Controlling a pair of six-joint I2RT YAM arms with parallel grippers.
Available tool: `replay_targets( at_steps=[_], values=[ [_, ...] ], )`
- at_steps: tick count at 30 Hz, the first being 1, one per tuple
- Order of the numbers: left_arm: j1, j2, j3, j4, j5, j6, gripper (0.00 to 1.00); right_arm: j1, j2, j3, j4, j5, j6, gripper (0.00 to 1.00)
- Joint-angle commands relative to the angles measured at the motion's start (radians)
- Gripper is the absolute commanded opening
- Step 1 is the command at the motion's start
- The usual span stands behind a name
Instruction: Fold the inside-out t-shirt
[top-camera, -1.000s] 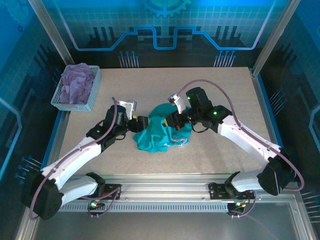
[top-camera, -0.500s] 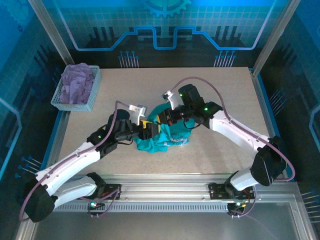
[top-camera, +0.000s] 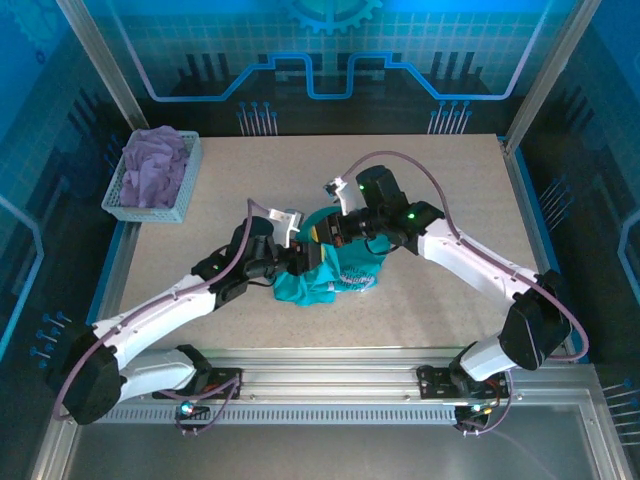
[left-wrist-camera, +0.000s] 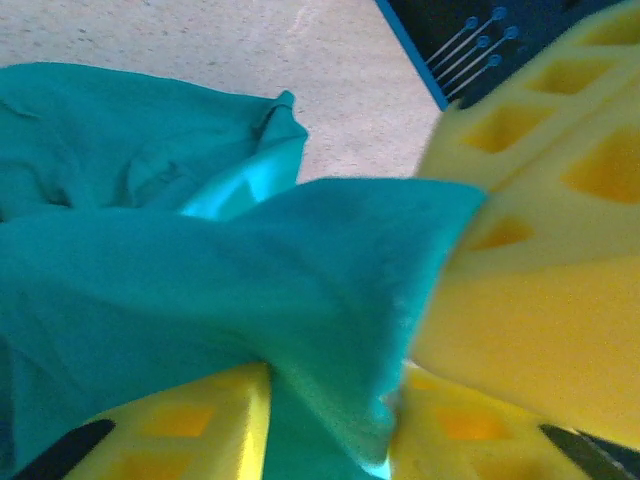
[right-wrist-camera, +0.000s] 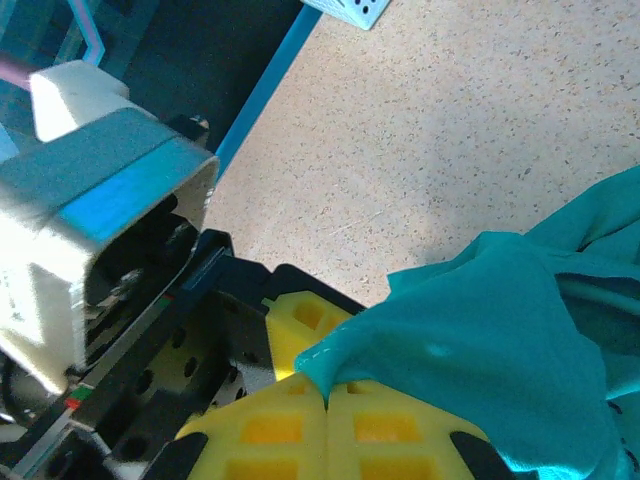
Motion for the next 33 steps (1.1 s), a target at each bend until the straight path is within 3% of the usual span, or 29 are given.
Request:
replay_targets(
  at_steps=[1,5,8,13,18,28,33],
  values=[
    [-0.007,0.01,0.018,-0.009,-0.069,0.018,0.28,-0.006,0.006,0.031,0.021,-0.022,0.012,0.0],
    [-0.005,-0.009,-0.004,0.039,-0.02,0.031,0.08,-0.013,0.005,0.036,-0.017,0.012,-0.01,0.0],
    [0.019,-0.064,-0.053,0.102,0.071,0.053,0.0,-0.022,-0.004,0.052,-0.091,0.082,-0.059,0.01],
    [0.104,-0.143,-0.119,0.172,0.15,0.002,0.0,-0.022,-0.061,0.034,-0.228,0.179,-0.179,0.25],
    [0.152,-0.168,-0.146,0.225,0.214,-0.024,0.0,-0.03,-0.154,-0.089,-0.231,0.211,-0.194,0.36],
    [0.165,-0.196,-0.157,0.244,0.249,-0.026,0.0,-0.03,-0.033,-0.133,-0.097,0.208,-0.164,0.42],
    [0.166,-0.205,-0.17,0.236,0.238,-0.019,0.0,-0.029,0.048,-0.119,0.007,0.109,-0.129,0.41]
  ],
)
